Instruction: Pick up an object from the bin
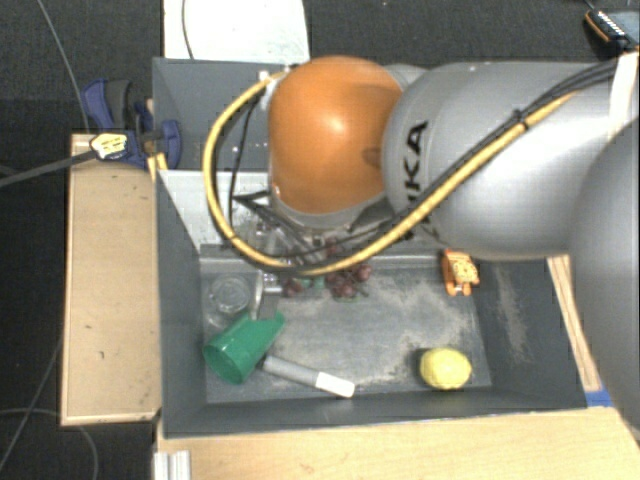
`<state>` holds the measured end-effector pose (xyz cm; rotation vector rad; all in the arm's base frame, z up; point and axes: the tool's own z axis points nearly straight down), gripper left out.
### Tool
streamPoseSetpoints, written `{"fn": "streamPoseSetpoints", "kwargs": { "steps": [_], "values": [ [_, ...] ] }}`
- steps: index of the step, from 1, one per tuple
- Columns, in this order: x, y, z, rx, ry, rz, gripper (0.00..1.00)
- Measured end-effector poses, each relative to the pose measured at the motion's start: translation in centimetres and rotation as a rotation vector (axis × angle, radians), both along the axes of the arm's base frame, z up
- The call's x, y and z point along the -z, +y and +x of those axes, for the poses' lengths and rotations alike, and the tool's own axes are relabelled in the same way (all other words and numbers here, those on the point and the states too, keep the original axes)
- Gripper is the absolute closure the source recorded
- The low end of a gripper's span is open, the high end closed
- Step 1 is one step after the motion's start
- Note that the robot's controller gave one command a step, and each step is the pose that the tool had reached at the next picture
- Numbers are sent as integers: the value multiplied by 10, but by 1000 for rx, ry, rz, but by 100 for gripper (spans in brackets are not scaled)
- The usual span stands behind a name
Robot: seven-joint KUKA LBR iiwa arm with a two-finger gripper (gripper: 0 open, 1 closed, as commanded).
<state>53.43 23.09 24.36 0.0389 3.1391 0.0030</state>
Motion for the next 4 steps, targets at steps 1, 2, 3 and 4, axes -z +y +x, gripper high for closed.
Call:
{"fn": "streamPoseSetpoints", "kwargs": {
  "steps": [1,2,3,4],
  "values": [
    [0,0,0,0,0,0,0],
    [83,-5,-16,-90,5,-2,0],
    [84,0,-52,-121,-8,3,0],
    [149,21,-58,-290,-1,0,0]
  ]
}}
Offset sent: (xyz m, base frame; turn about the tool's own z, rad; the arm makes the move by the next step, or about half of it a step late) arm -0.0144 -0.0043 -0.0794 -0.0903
